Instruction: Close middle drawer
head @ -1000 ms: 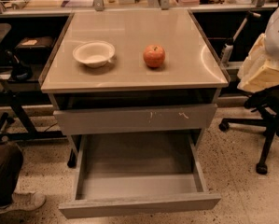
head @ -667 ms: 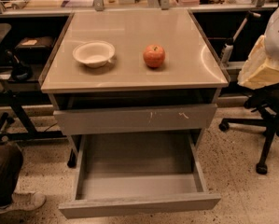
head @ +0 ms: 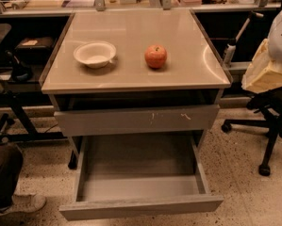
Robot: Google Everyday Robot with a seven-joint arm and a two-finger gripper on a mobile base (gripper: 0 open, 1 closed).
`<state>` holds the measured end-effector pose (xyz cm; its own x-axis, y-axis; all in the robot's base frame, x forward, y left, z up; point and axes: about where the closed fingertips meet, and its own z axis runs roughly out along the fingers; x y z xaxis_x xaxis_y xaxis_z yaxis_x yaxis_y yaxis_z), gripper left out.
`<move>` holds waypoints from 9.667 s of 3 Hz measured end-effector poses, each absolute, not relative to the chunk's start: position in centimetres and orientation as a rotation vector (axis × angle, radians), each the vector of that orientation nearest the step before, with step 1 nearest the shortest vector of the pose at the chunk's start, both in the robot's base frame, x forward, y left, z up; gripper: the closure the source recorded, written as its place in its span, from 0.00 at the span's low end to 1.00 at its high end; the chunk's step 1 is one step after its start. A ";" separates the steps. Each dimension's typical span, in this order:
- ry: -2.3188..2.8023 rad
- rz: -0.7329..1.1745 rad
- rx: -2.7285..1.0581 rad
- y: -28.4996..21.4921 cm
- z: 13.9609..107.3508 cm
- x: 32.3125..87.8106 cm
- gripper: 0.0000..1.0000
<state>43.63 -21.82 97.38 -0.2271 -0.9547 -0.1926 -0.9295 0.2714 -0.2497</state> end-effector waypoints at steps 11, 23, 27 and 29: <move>2.743 0.977 -1.370 -12.9 53.7 31.0 1.00; 2.679 0.940 -0.921 -13.7 43.5 39.7 0.36; 2.679 0.941 -0.921 -13.7 43.5 39.7 0.16; 2.679 0.941 -0.921 -13.7 43.5 39.7 0.64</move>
Offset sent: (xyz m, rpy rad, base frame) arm -0.1657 -0.0330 -0.2423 -0.0098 0.6040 -0.2349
